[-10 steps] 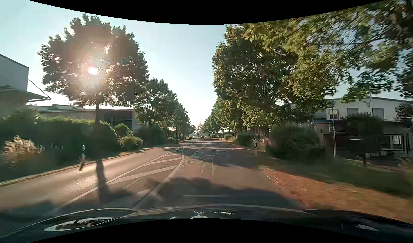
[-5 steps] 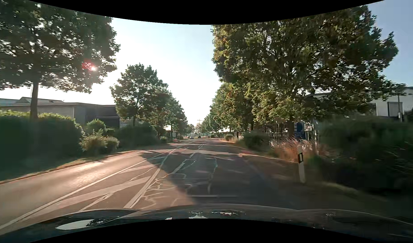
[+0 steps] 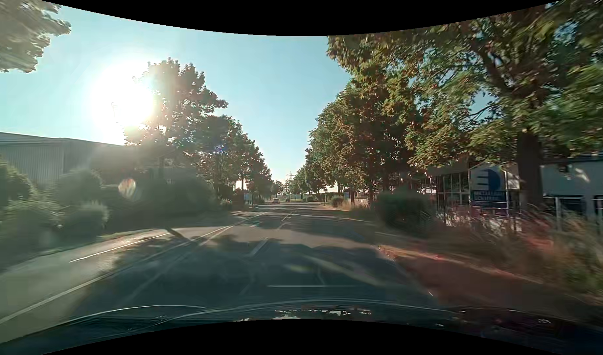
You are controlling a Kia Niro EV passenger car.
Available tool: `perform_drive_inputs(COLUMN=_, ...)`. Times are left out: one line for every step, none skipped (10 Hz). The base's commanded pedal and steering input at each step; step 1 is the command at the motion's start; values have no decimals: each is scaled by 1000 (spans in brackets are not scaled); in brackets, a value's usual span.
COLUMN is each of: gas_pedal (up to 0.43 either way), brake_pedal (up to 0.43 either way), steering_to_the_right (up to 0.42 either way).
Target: Follow the waypoints while adhering to traffic rules and regulations
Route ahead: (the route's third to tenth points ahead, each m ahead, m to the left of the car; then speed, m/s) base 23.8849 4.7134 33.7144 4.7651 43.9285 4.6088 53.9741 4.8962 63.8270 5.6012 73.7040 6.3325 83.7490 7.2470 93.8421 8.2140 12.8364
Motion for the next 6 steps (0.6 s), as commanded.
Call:
perform_drive_inputs(gas_pedal=118, brake_pedal=0, steering_to_the_right=2)
perform_drive_inputs(gas_pedal=118, brake_pedal=0, steering_to_the_right=1)
perform_drive_inputs(gas_pedal=110, brake_pedal=0, steering_to_the_right=1)
perform_drive_inputs(gas_pedal=98, brake_pedal=0, steering_to_the_right=0)
perform_drive_inputs(gas_pedal=98, brake_pedal=0, steering_to_the_right=0)
perform_drive_inputs(gas_pedal=98, brake_pedal=0, steering_to_the_right=0)
